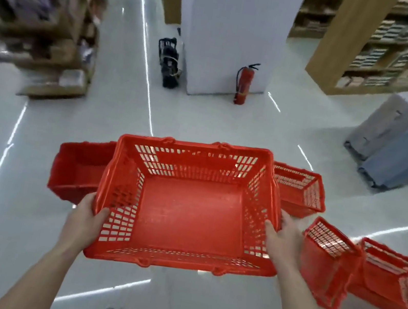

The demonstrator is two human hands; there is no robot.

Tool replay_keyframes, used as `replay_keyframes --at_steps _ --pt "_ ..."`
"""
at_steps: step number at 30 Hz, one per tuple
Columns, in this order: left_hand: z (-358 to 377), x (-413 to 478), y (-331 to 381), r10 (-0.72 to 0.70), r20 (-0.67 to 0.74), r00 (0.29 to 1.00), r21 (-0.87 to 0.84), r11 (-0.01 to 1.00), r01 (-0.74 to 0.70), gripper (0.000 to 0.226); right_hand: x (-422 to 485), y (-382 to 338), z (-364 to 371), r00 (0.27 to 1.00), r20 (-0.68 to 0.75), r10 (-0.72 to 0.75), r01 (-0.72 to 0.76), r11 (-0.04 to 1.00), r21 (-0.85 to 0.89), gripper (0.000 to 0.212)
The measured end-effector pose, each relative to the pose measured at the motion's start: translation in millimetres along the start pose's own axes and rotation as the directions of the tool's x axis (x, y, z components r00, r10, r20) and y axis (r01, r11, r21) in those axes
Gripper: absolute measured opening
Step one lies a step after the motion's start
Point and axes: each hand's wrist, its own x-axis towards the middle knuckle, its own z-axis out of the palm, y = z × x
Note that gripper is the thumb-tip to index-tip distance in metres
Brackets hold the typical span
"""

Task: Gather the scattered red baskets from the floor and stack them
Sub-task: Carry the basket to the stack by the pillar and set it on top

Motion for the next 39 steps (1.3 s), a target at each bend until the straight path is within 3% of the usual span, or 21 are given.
replay_keyframes --at_steps 8,17,26,39 --pt "-136 37 -132 -0.199 -0.185 0.962 -0.111 0.977 0.181 0.032 -21 -160 151 0.960 0.155 -0.233 0.238 0.971 -0.019 0.033" --pt "-232 109 -218 -0.283 -0.243 0.928 -0.140 0.957 0.255 0.035 -37 -272 278 0.930 0.258 -0.263 0.264 0.964 0.030 0.034" --pt "-239 229 -251 -0.349 -0.238 0.906 -0.120 0.936 0.330 0.039 16 -322 385 0.933 0.302 -0.195 0.193 0.981 0.034 0.031" --pt "-191 464 -310 -0.445 -0.174 0.878 0.056 0.886 0.460 0.043 151 -355 592 0.909 0.414 0.045 0.000 0.994 -0.107 0.035"
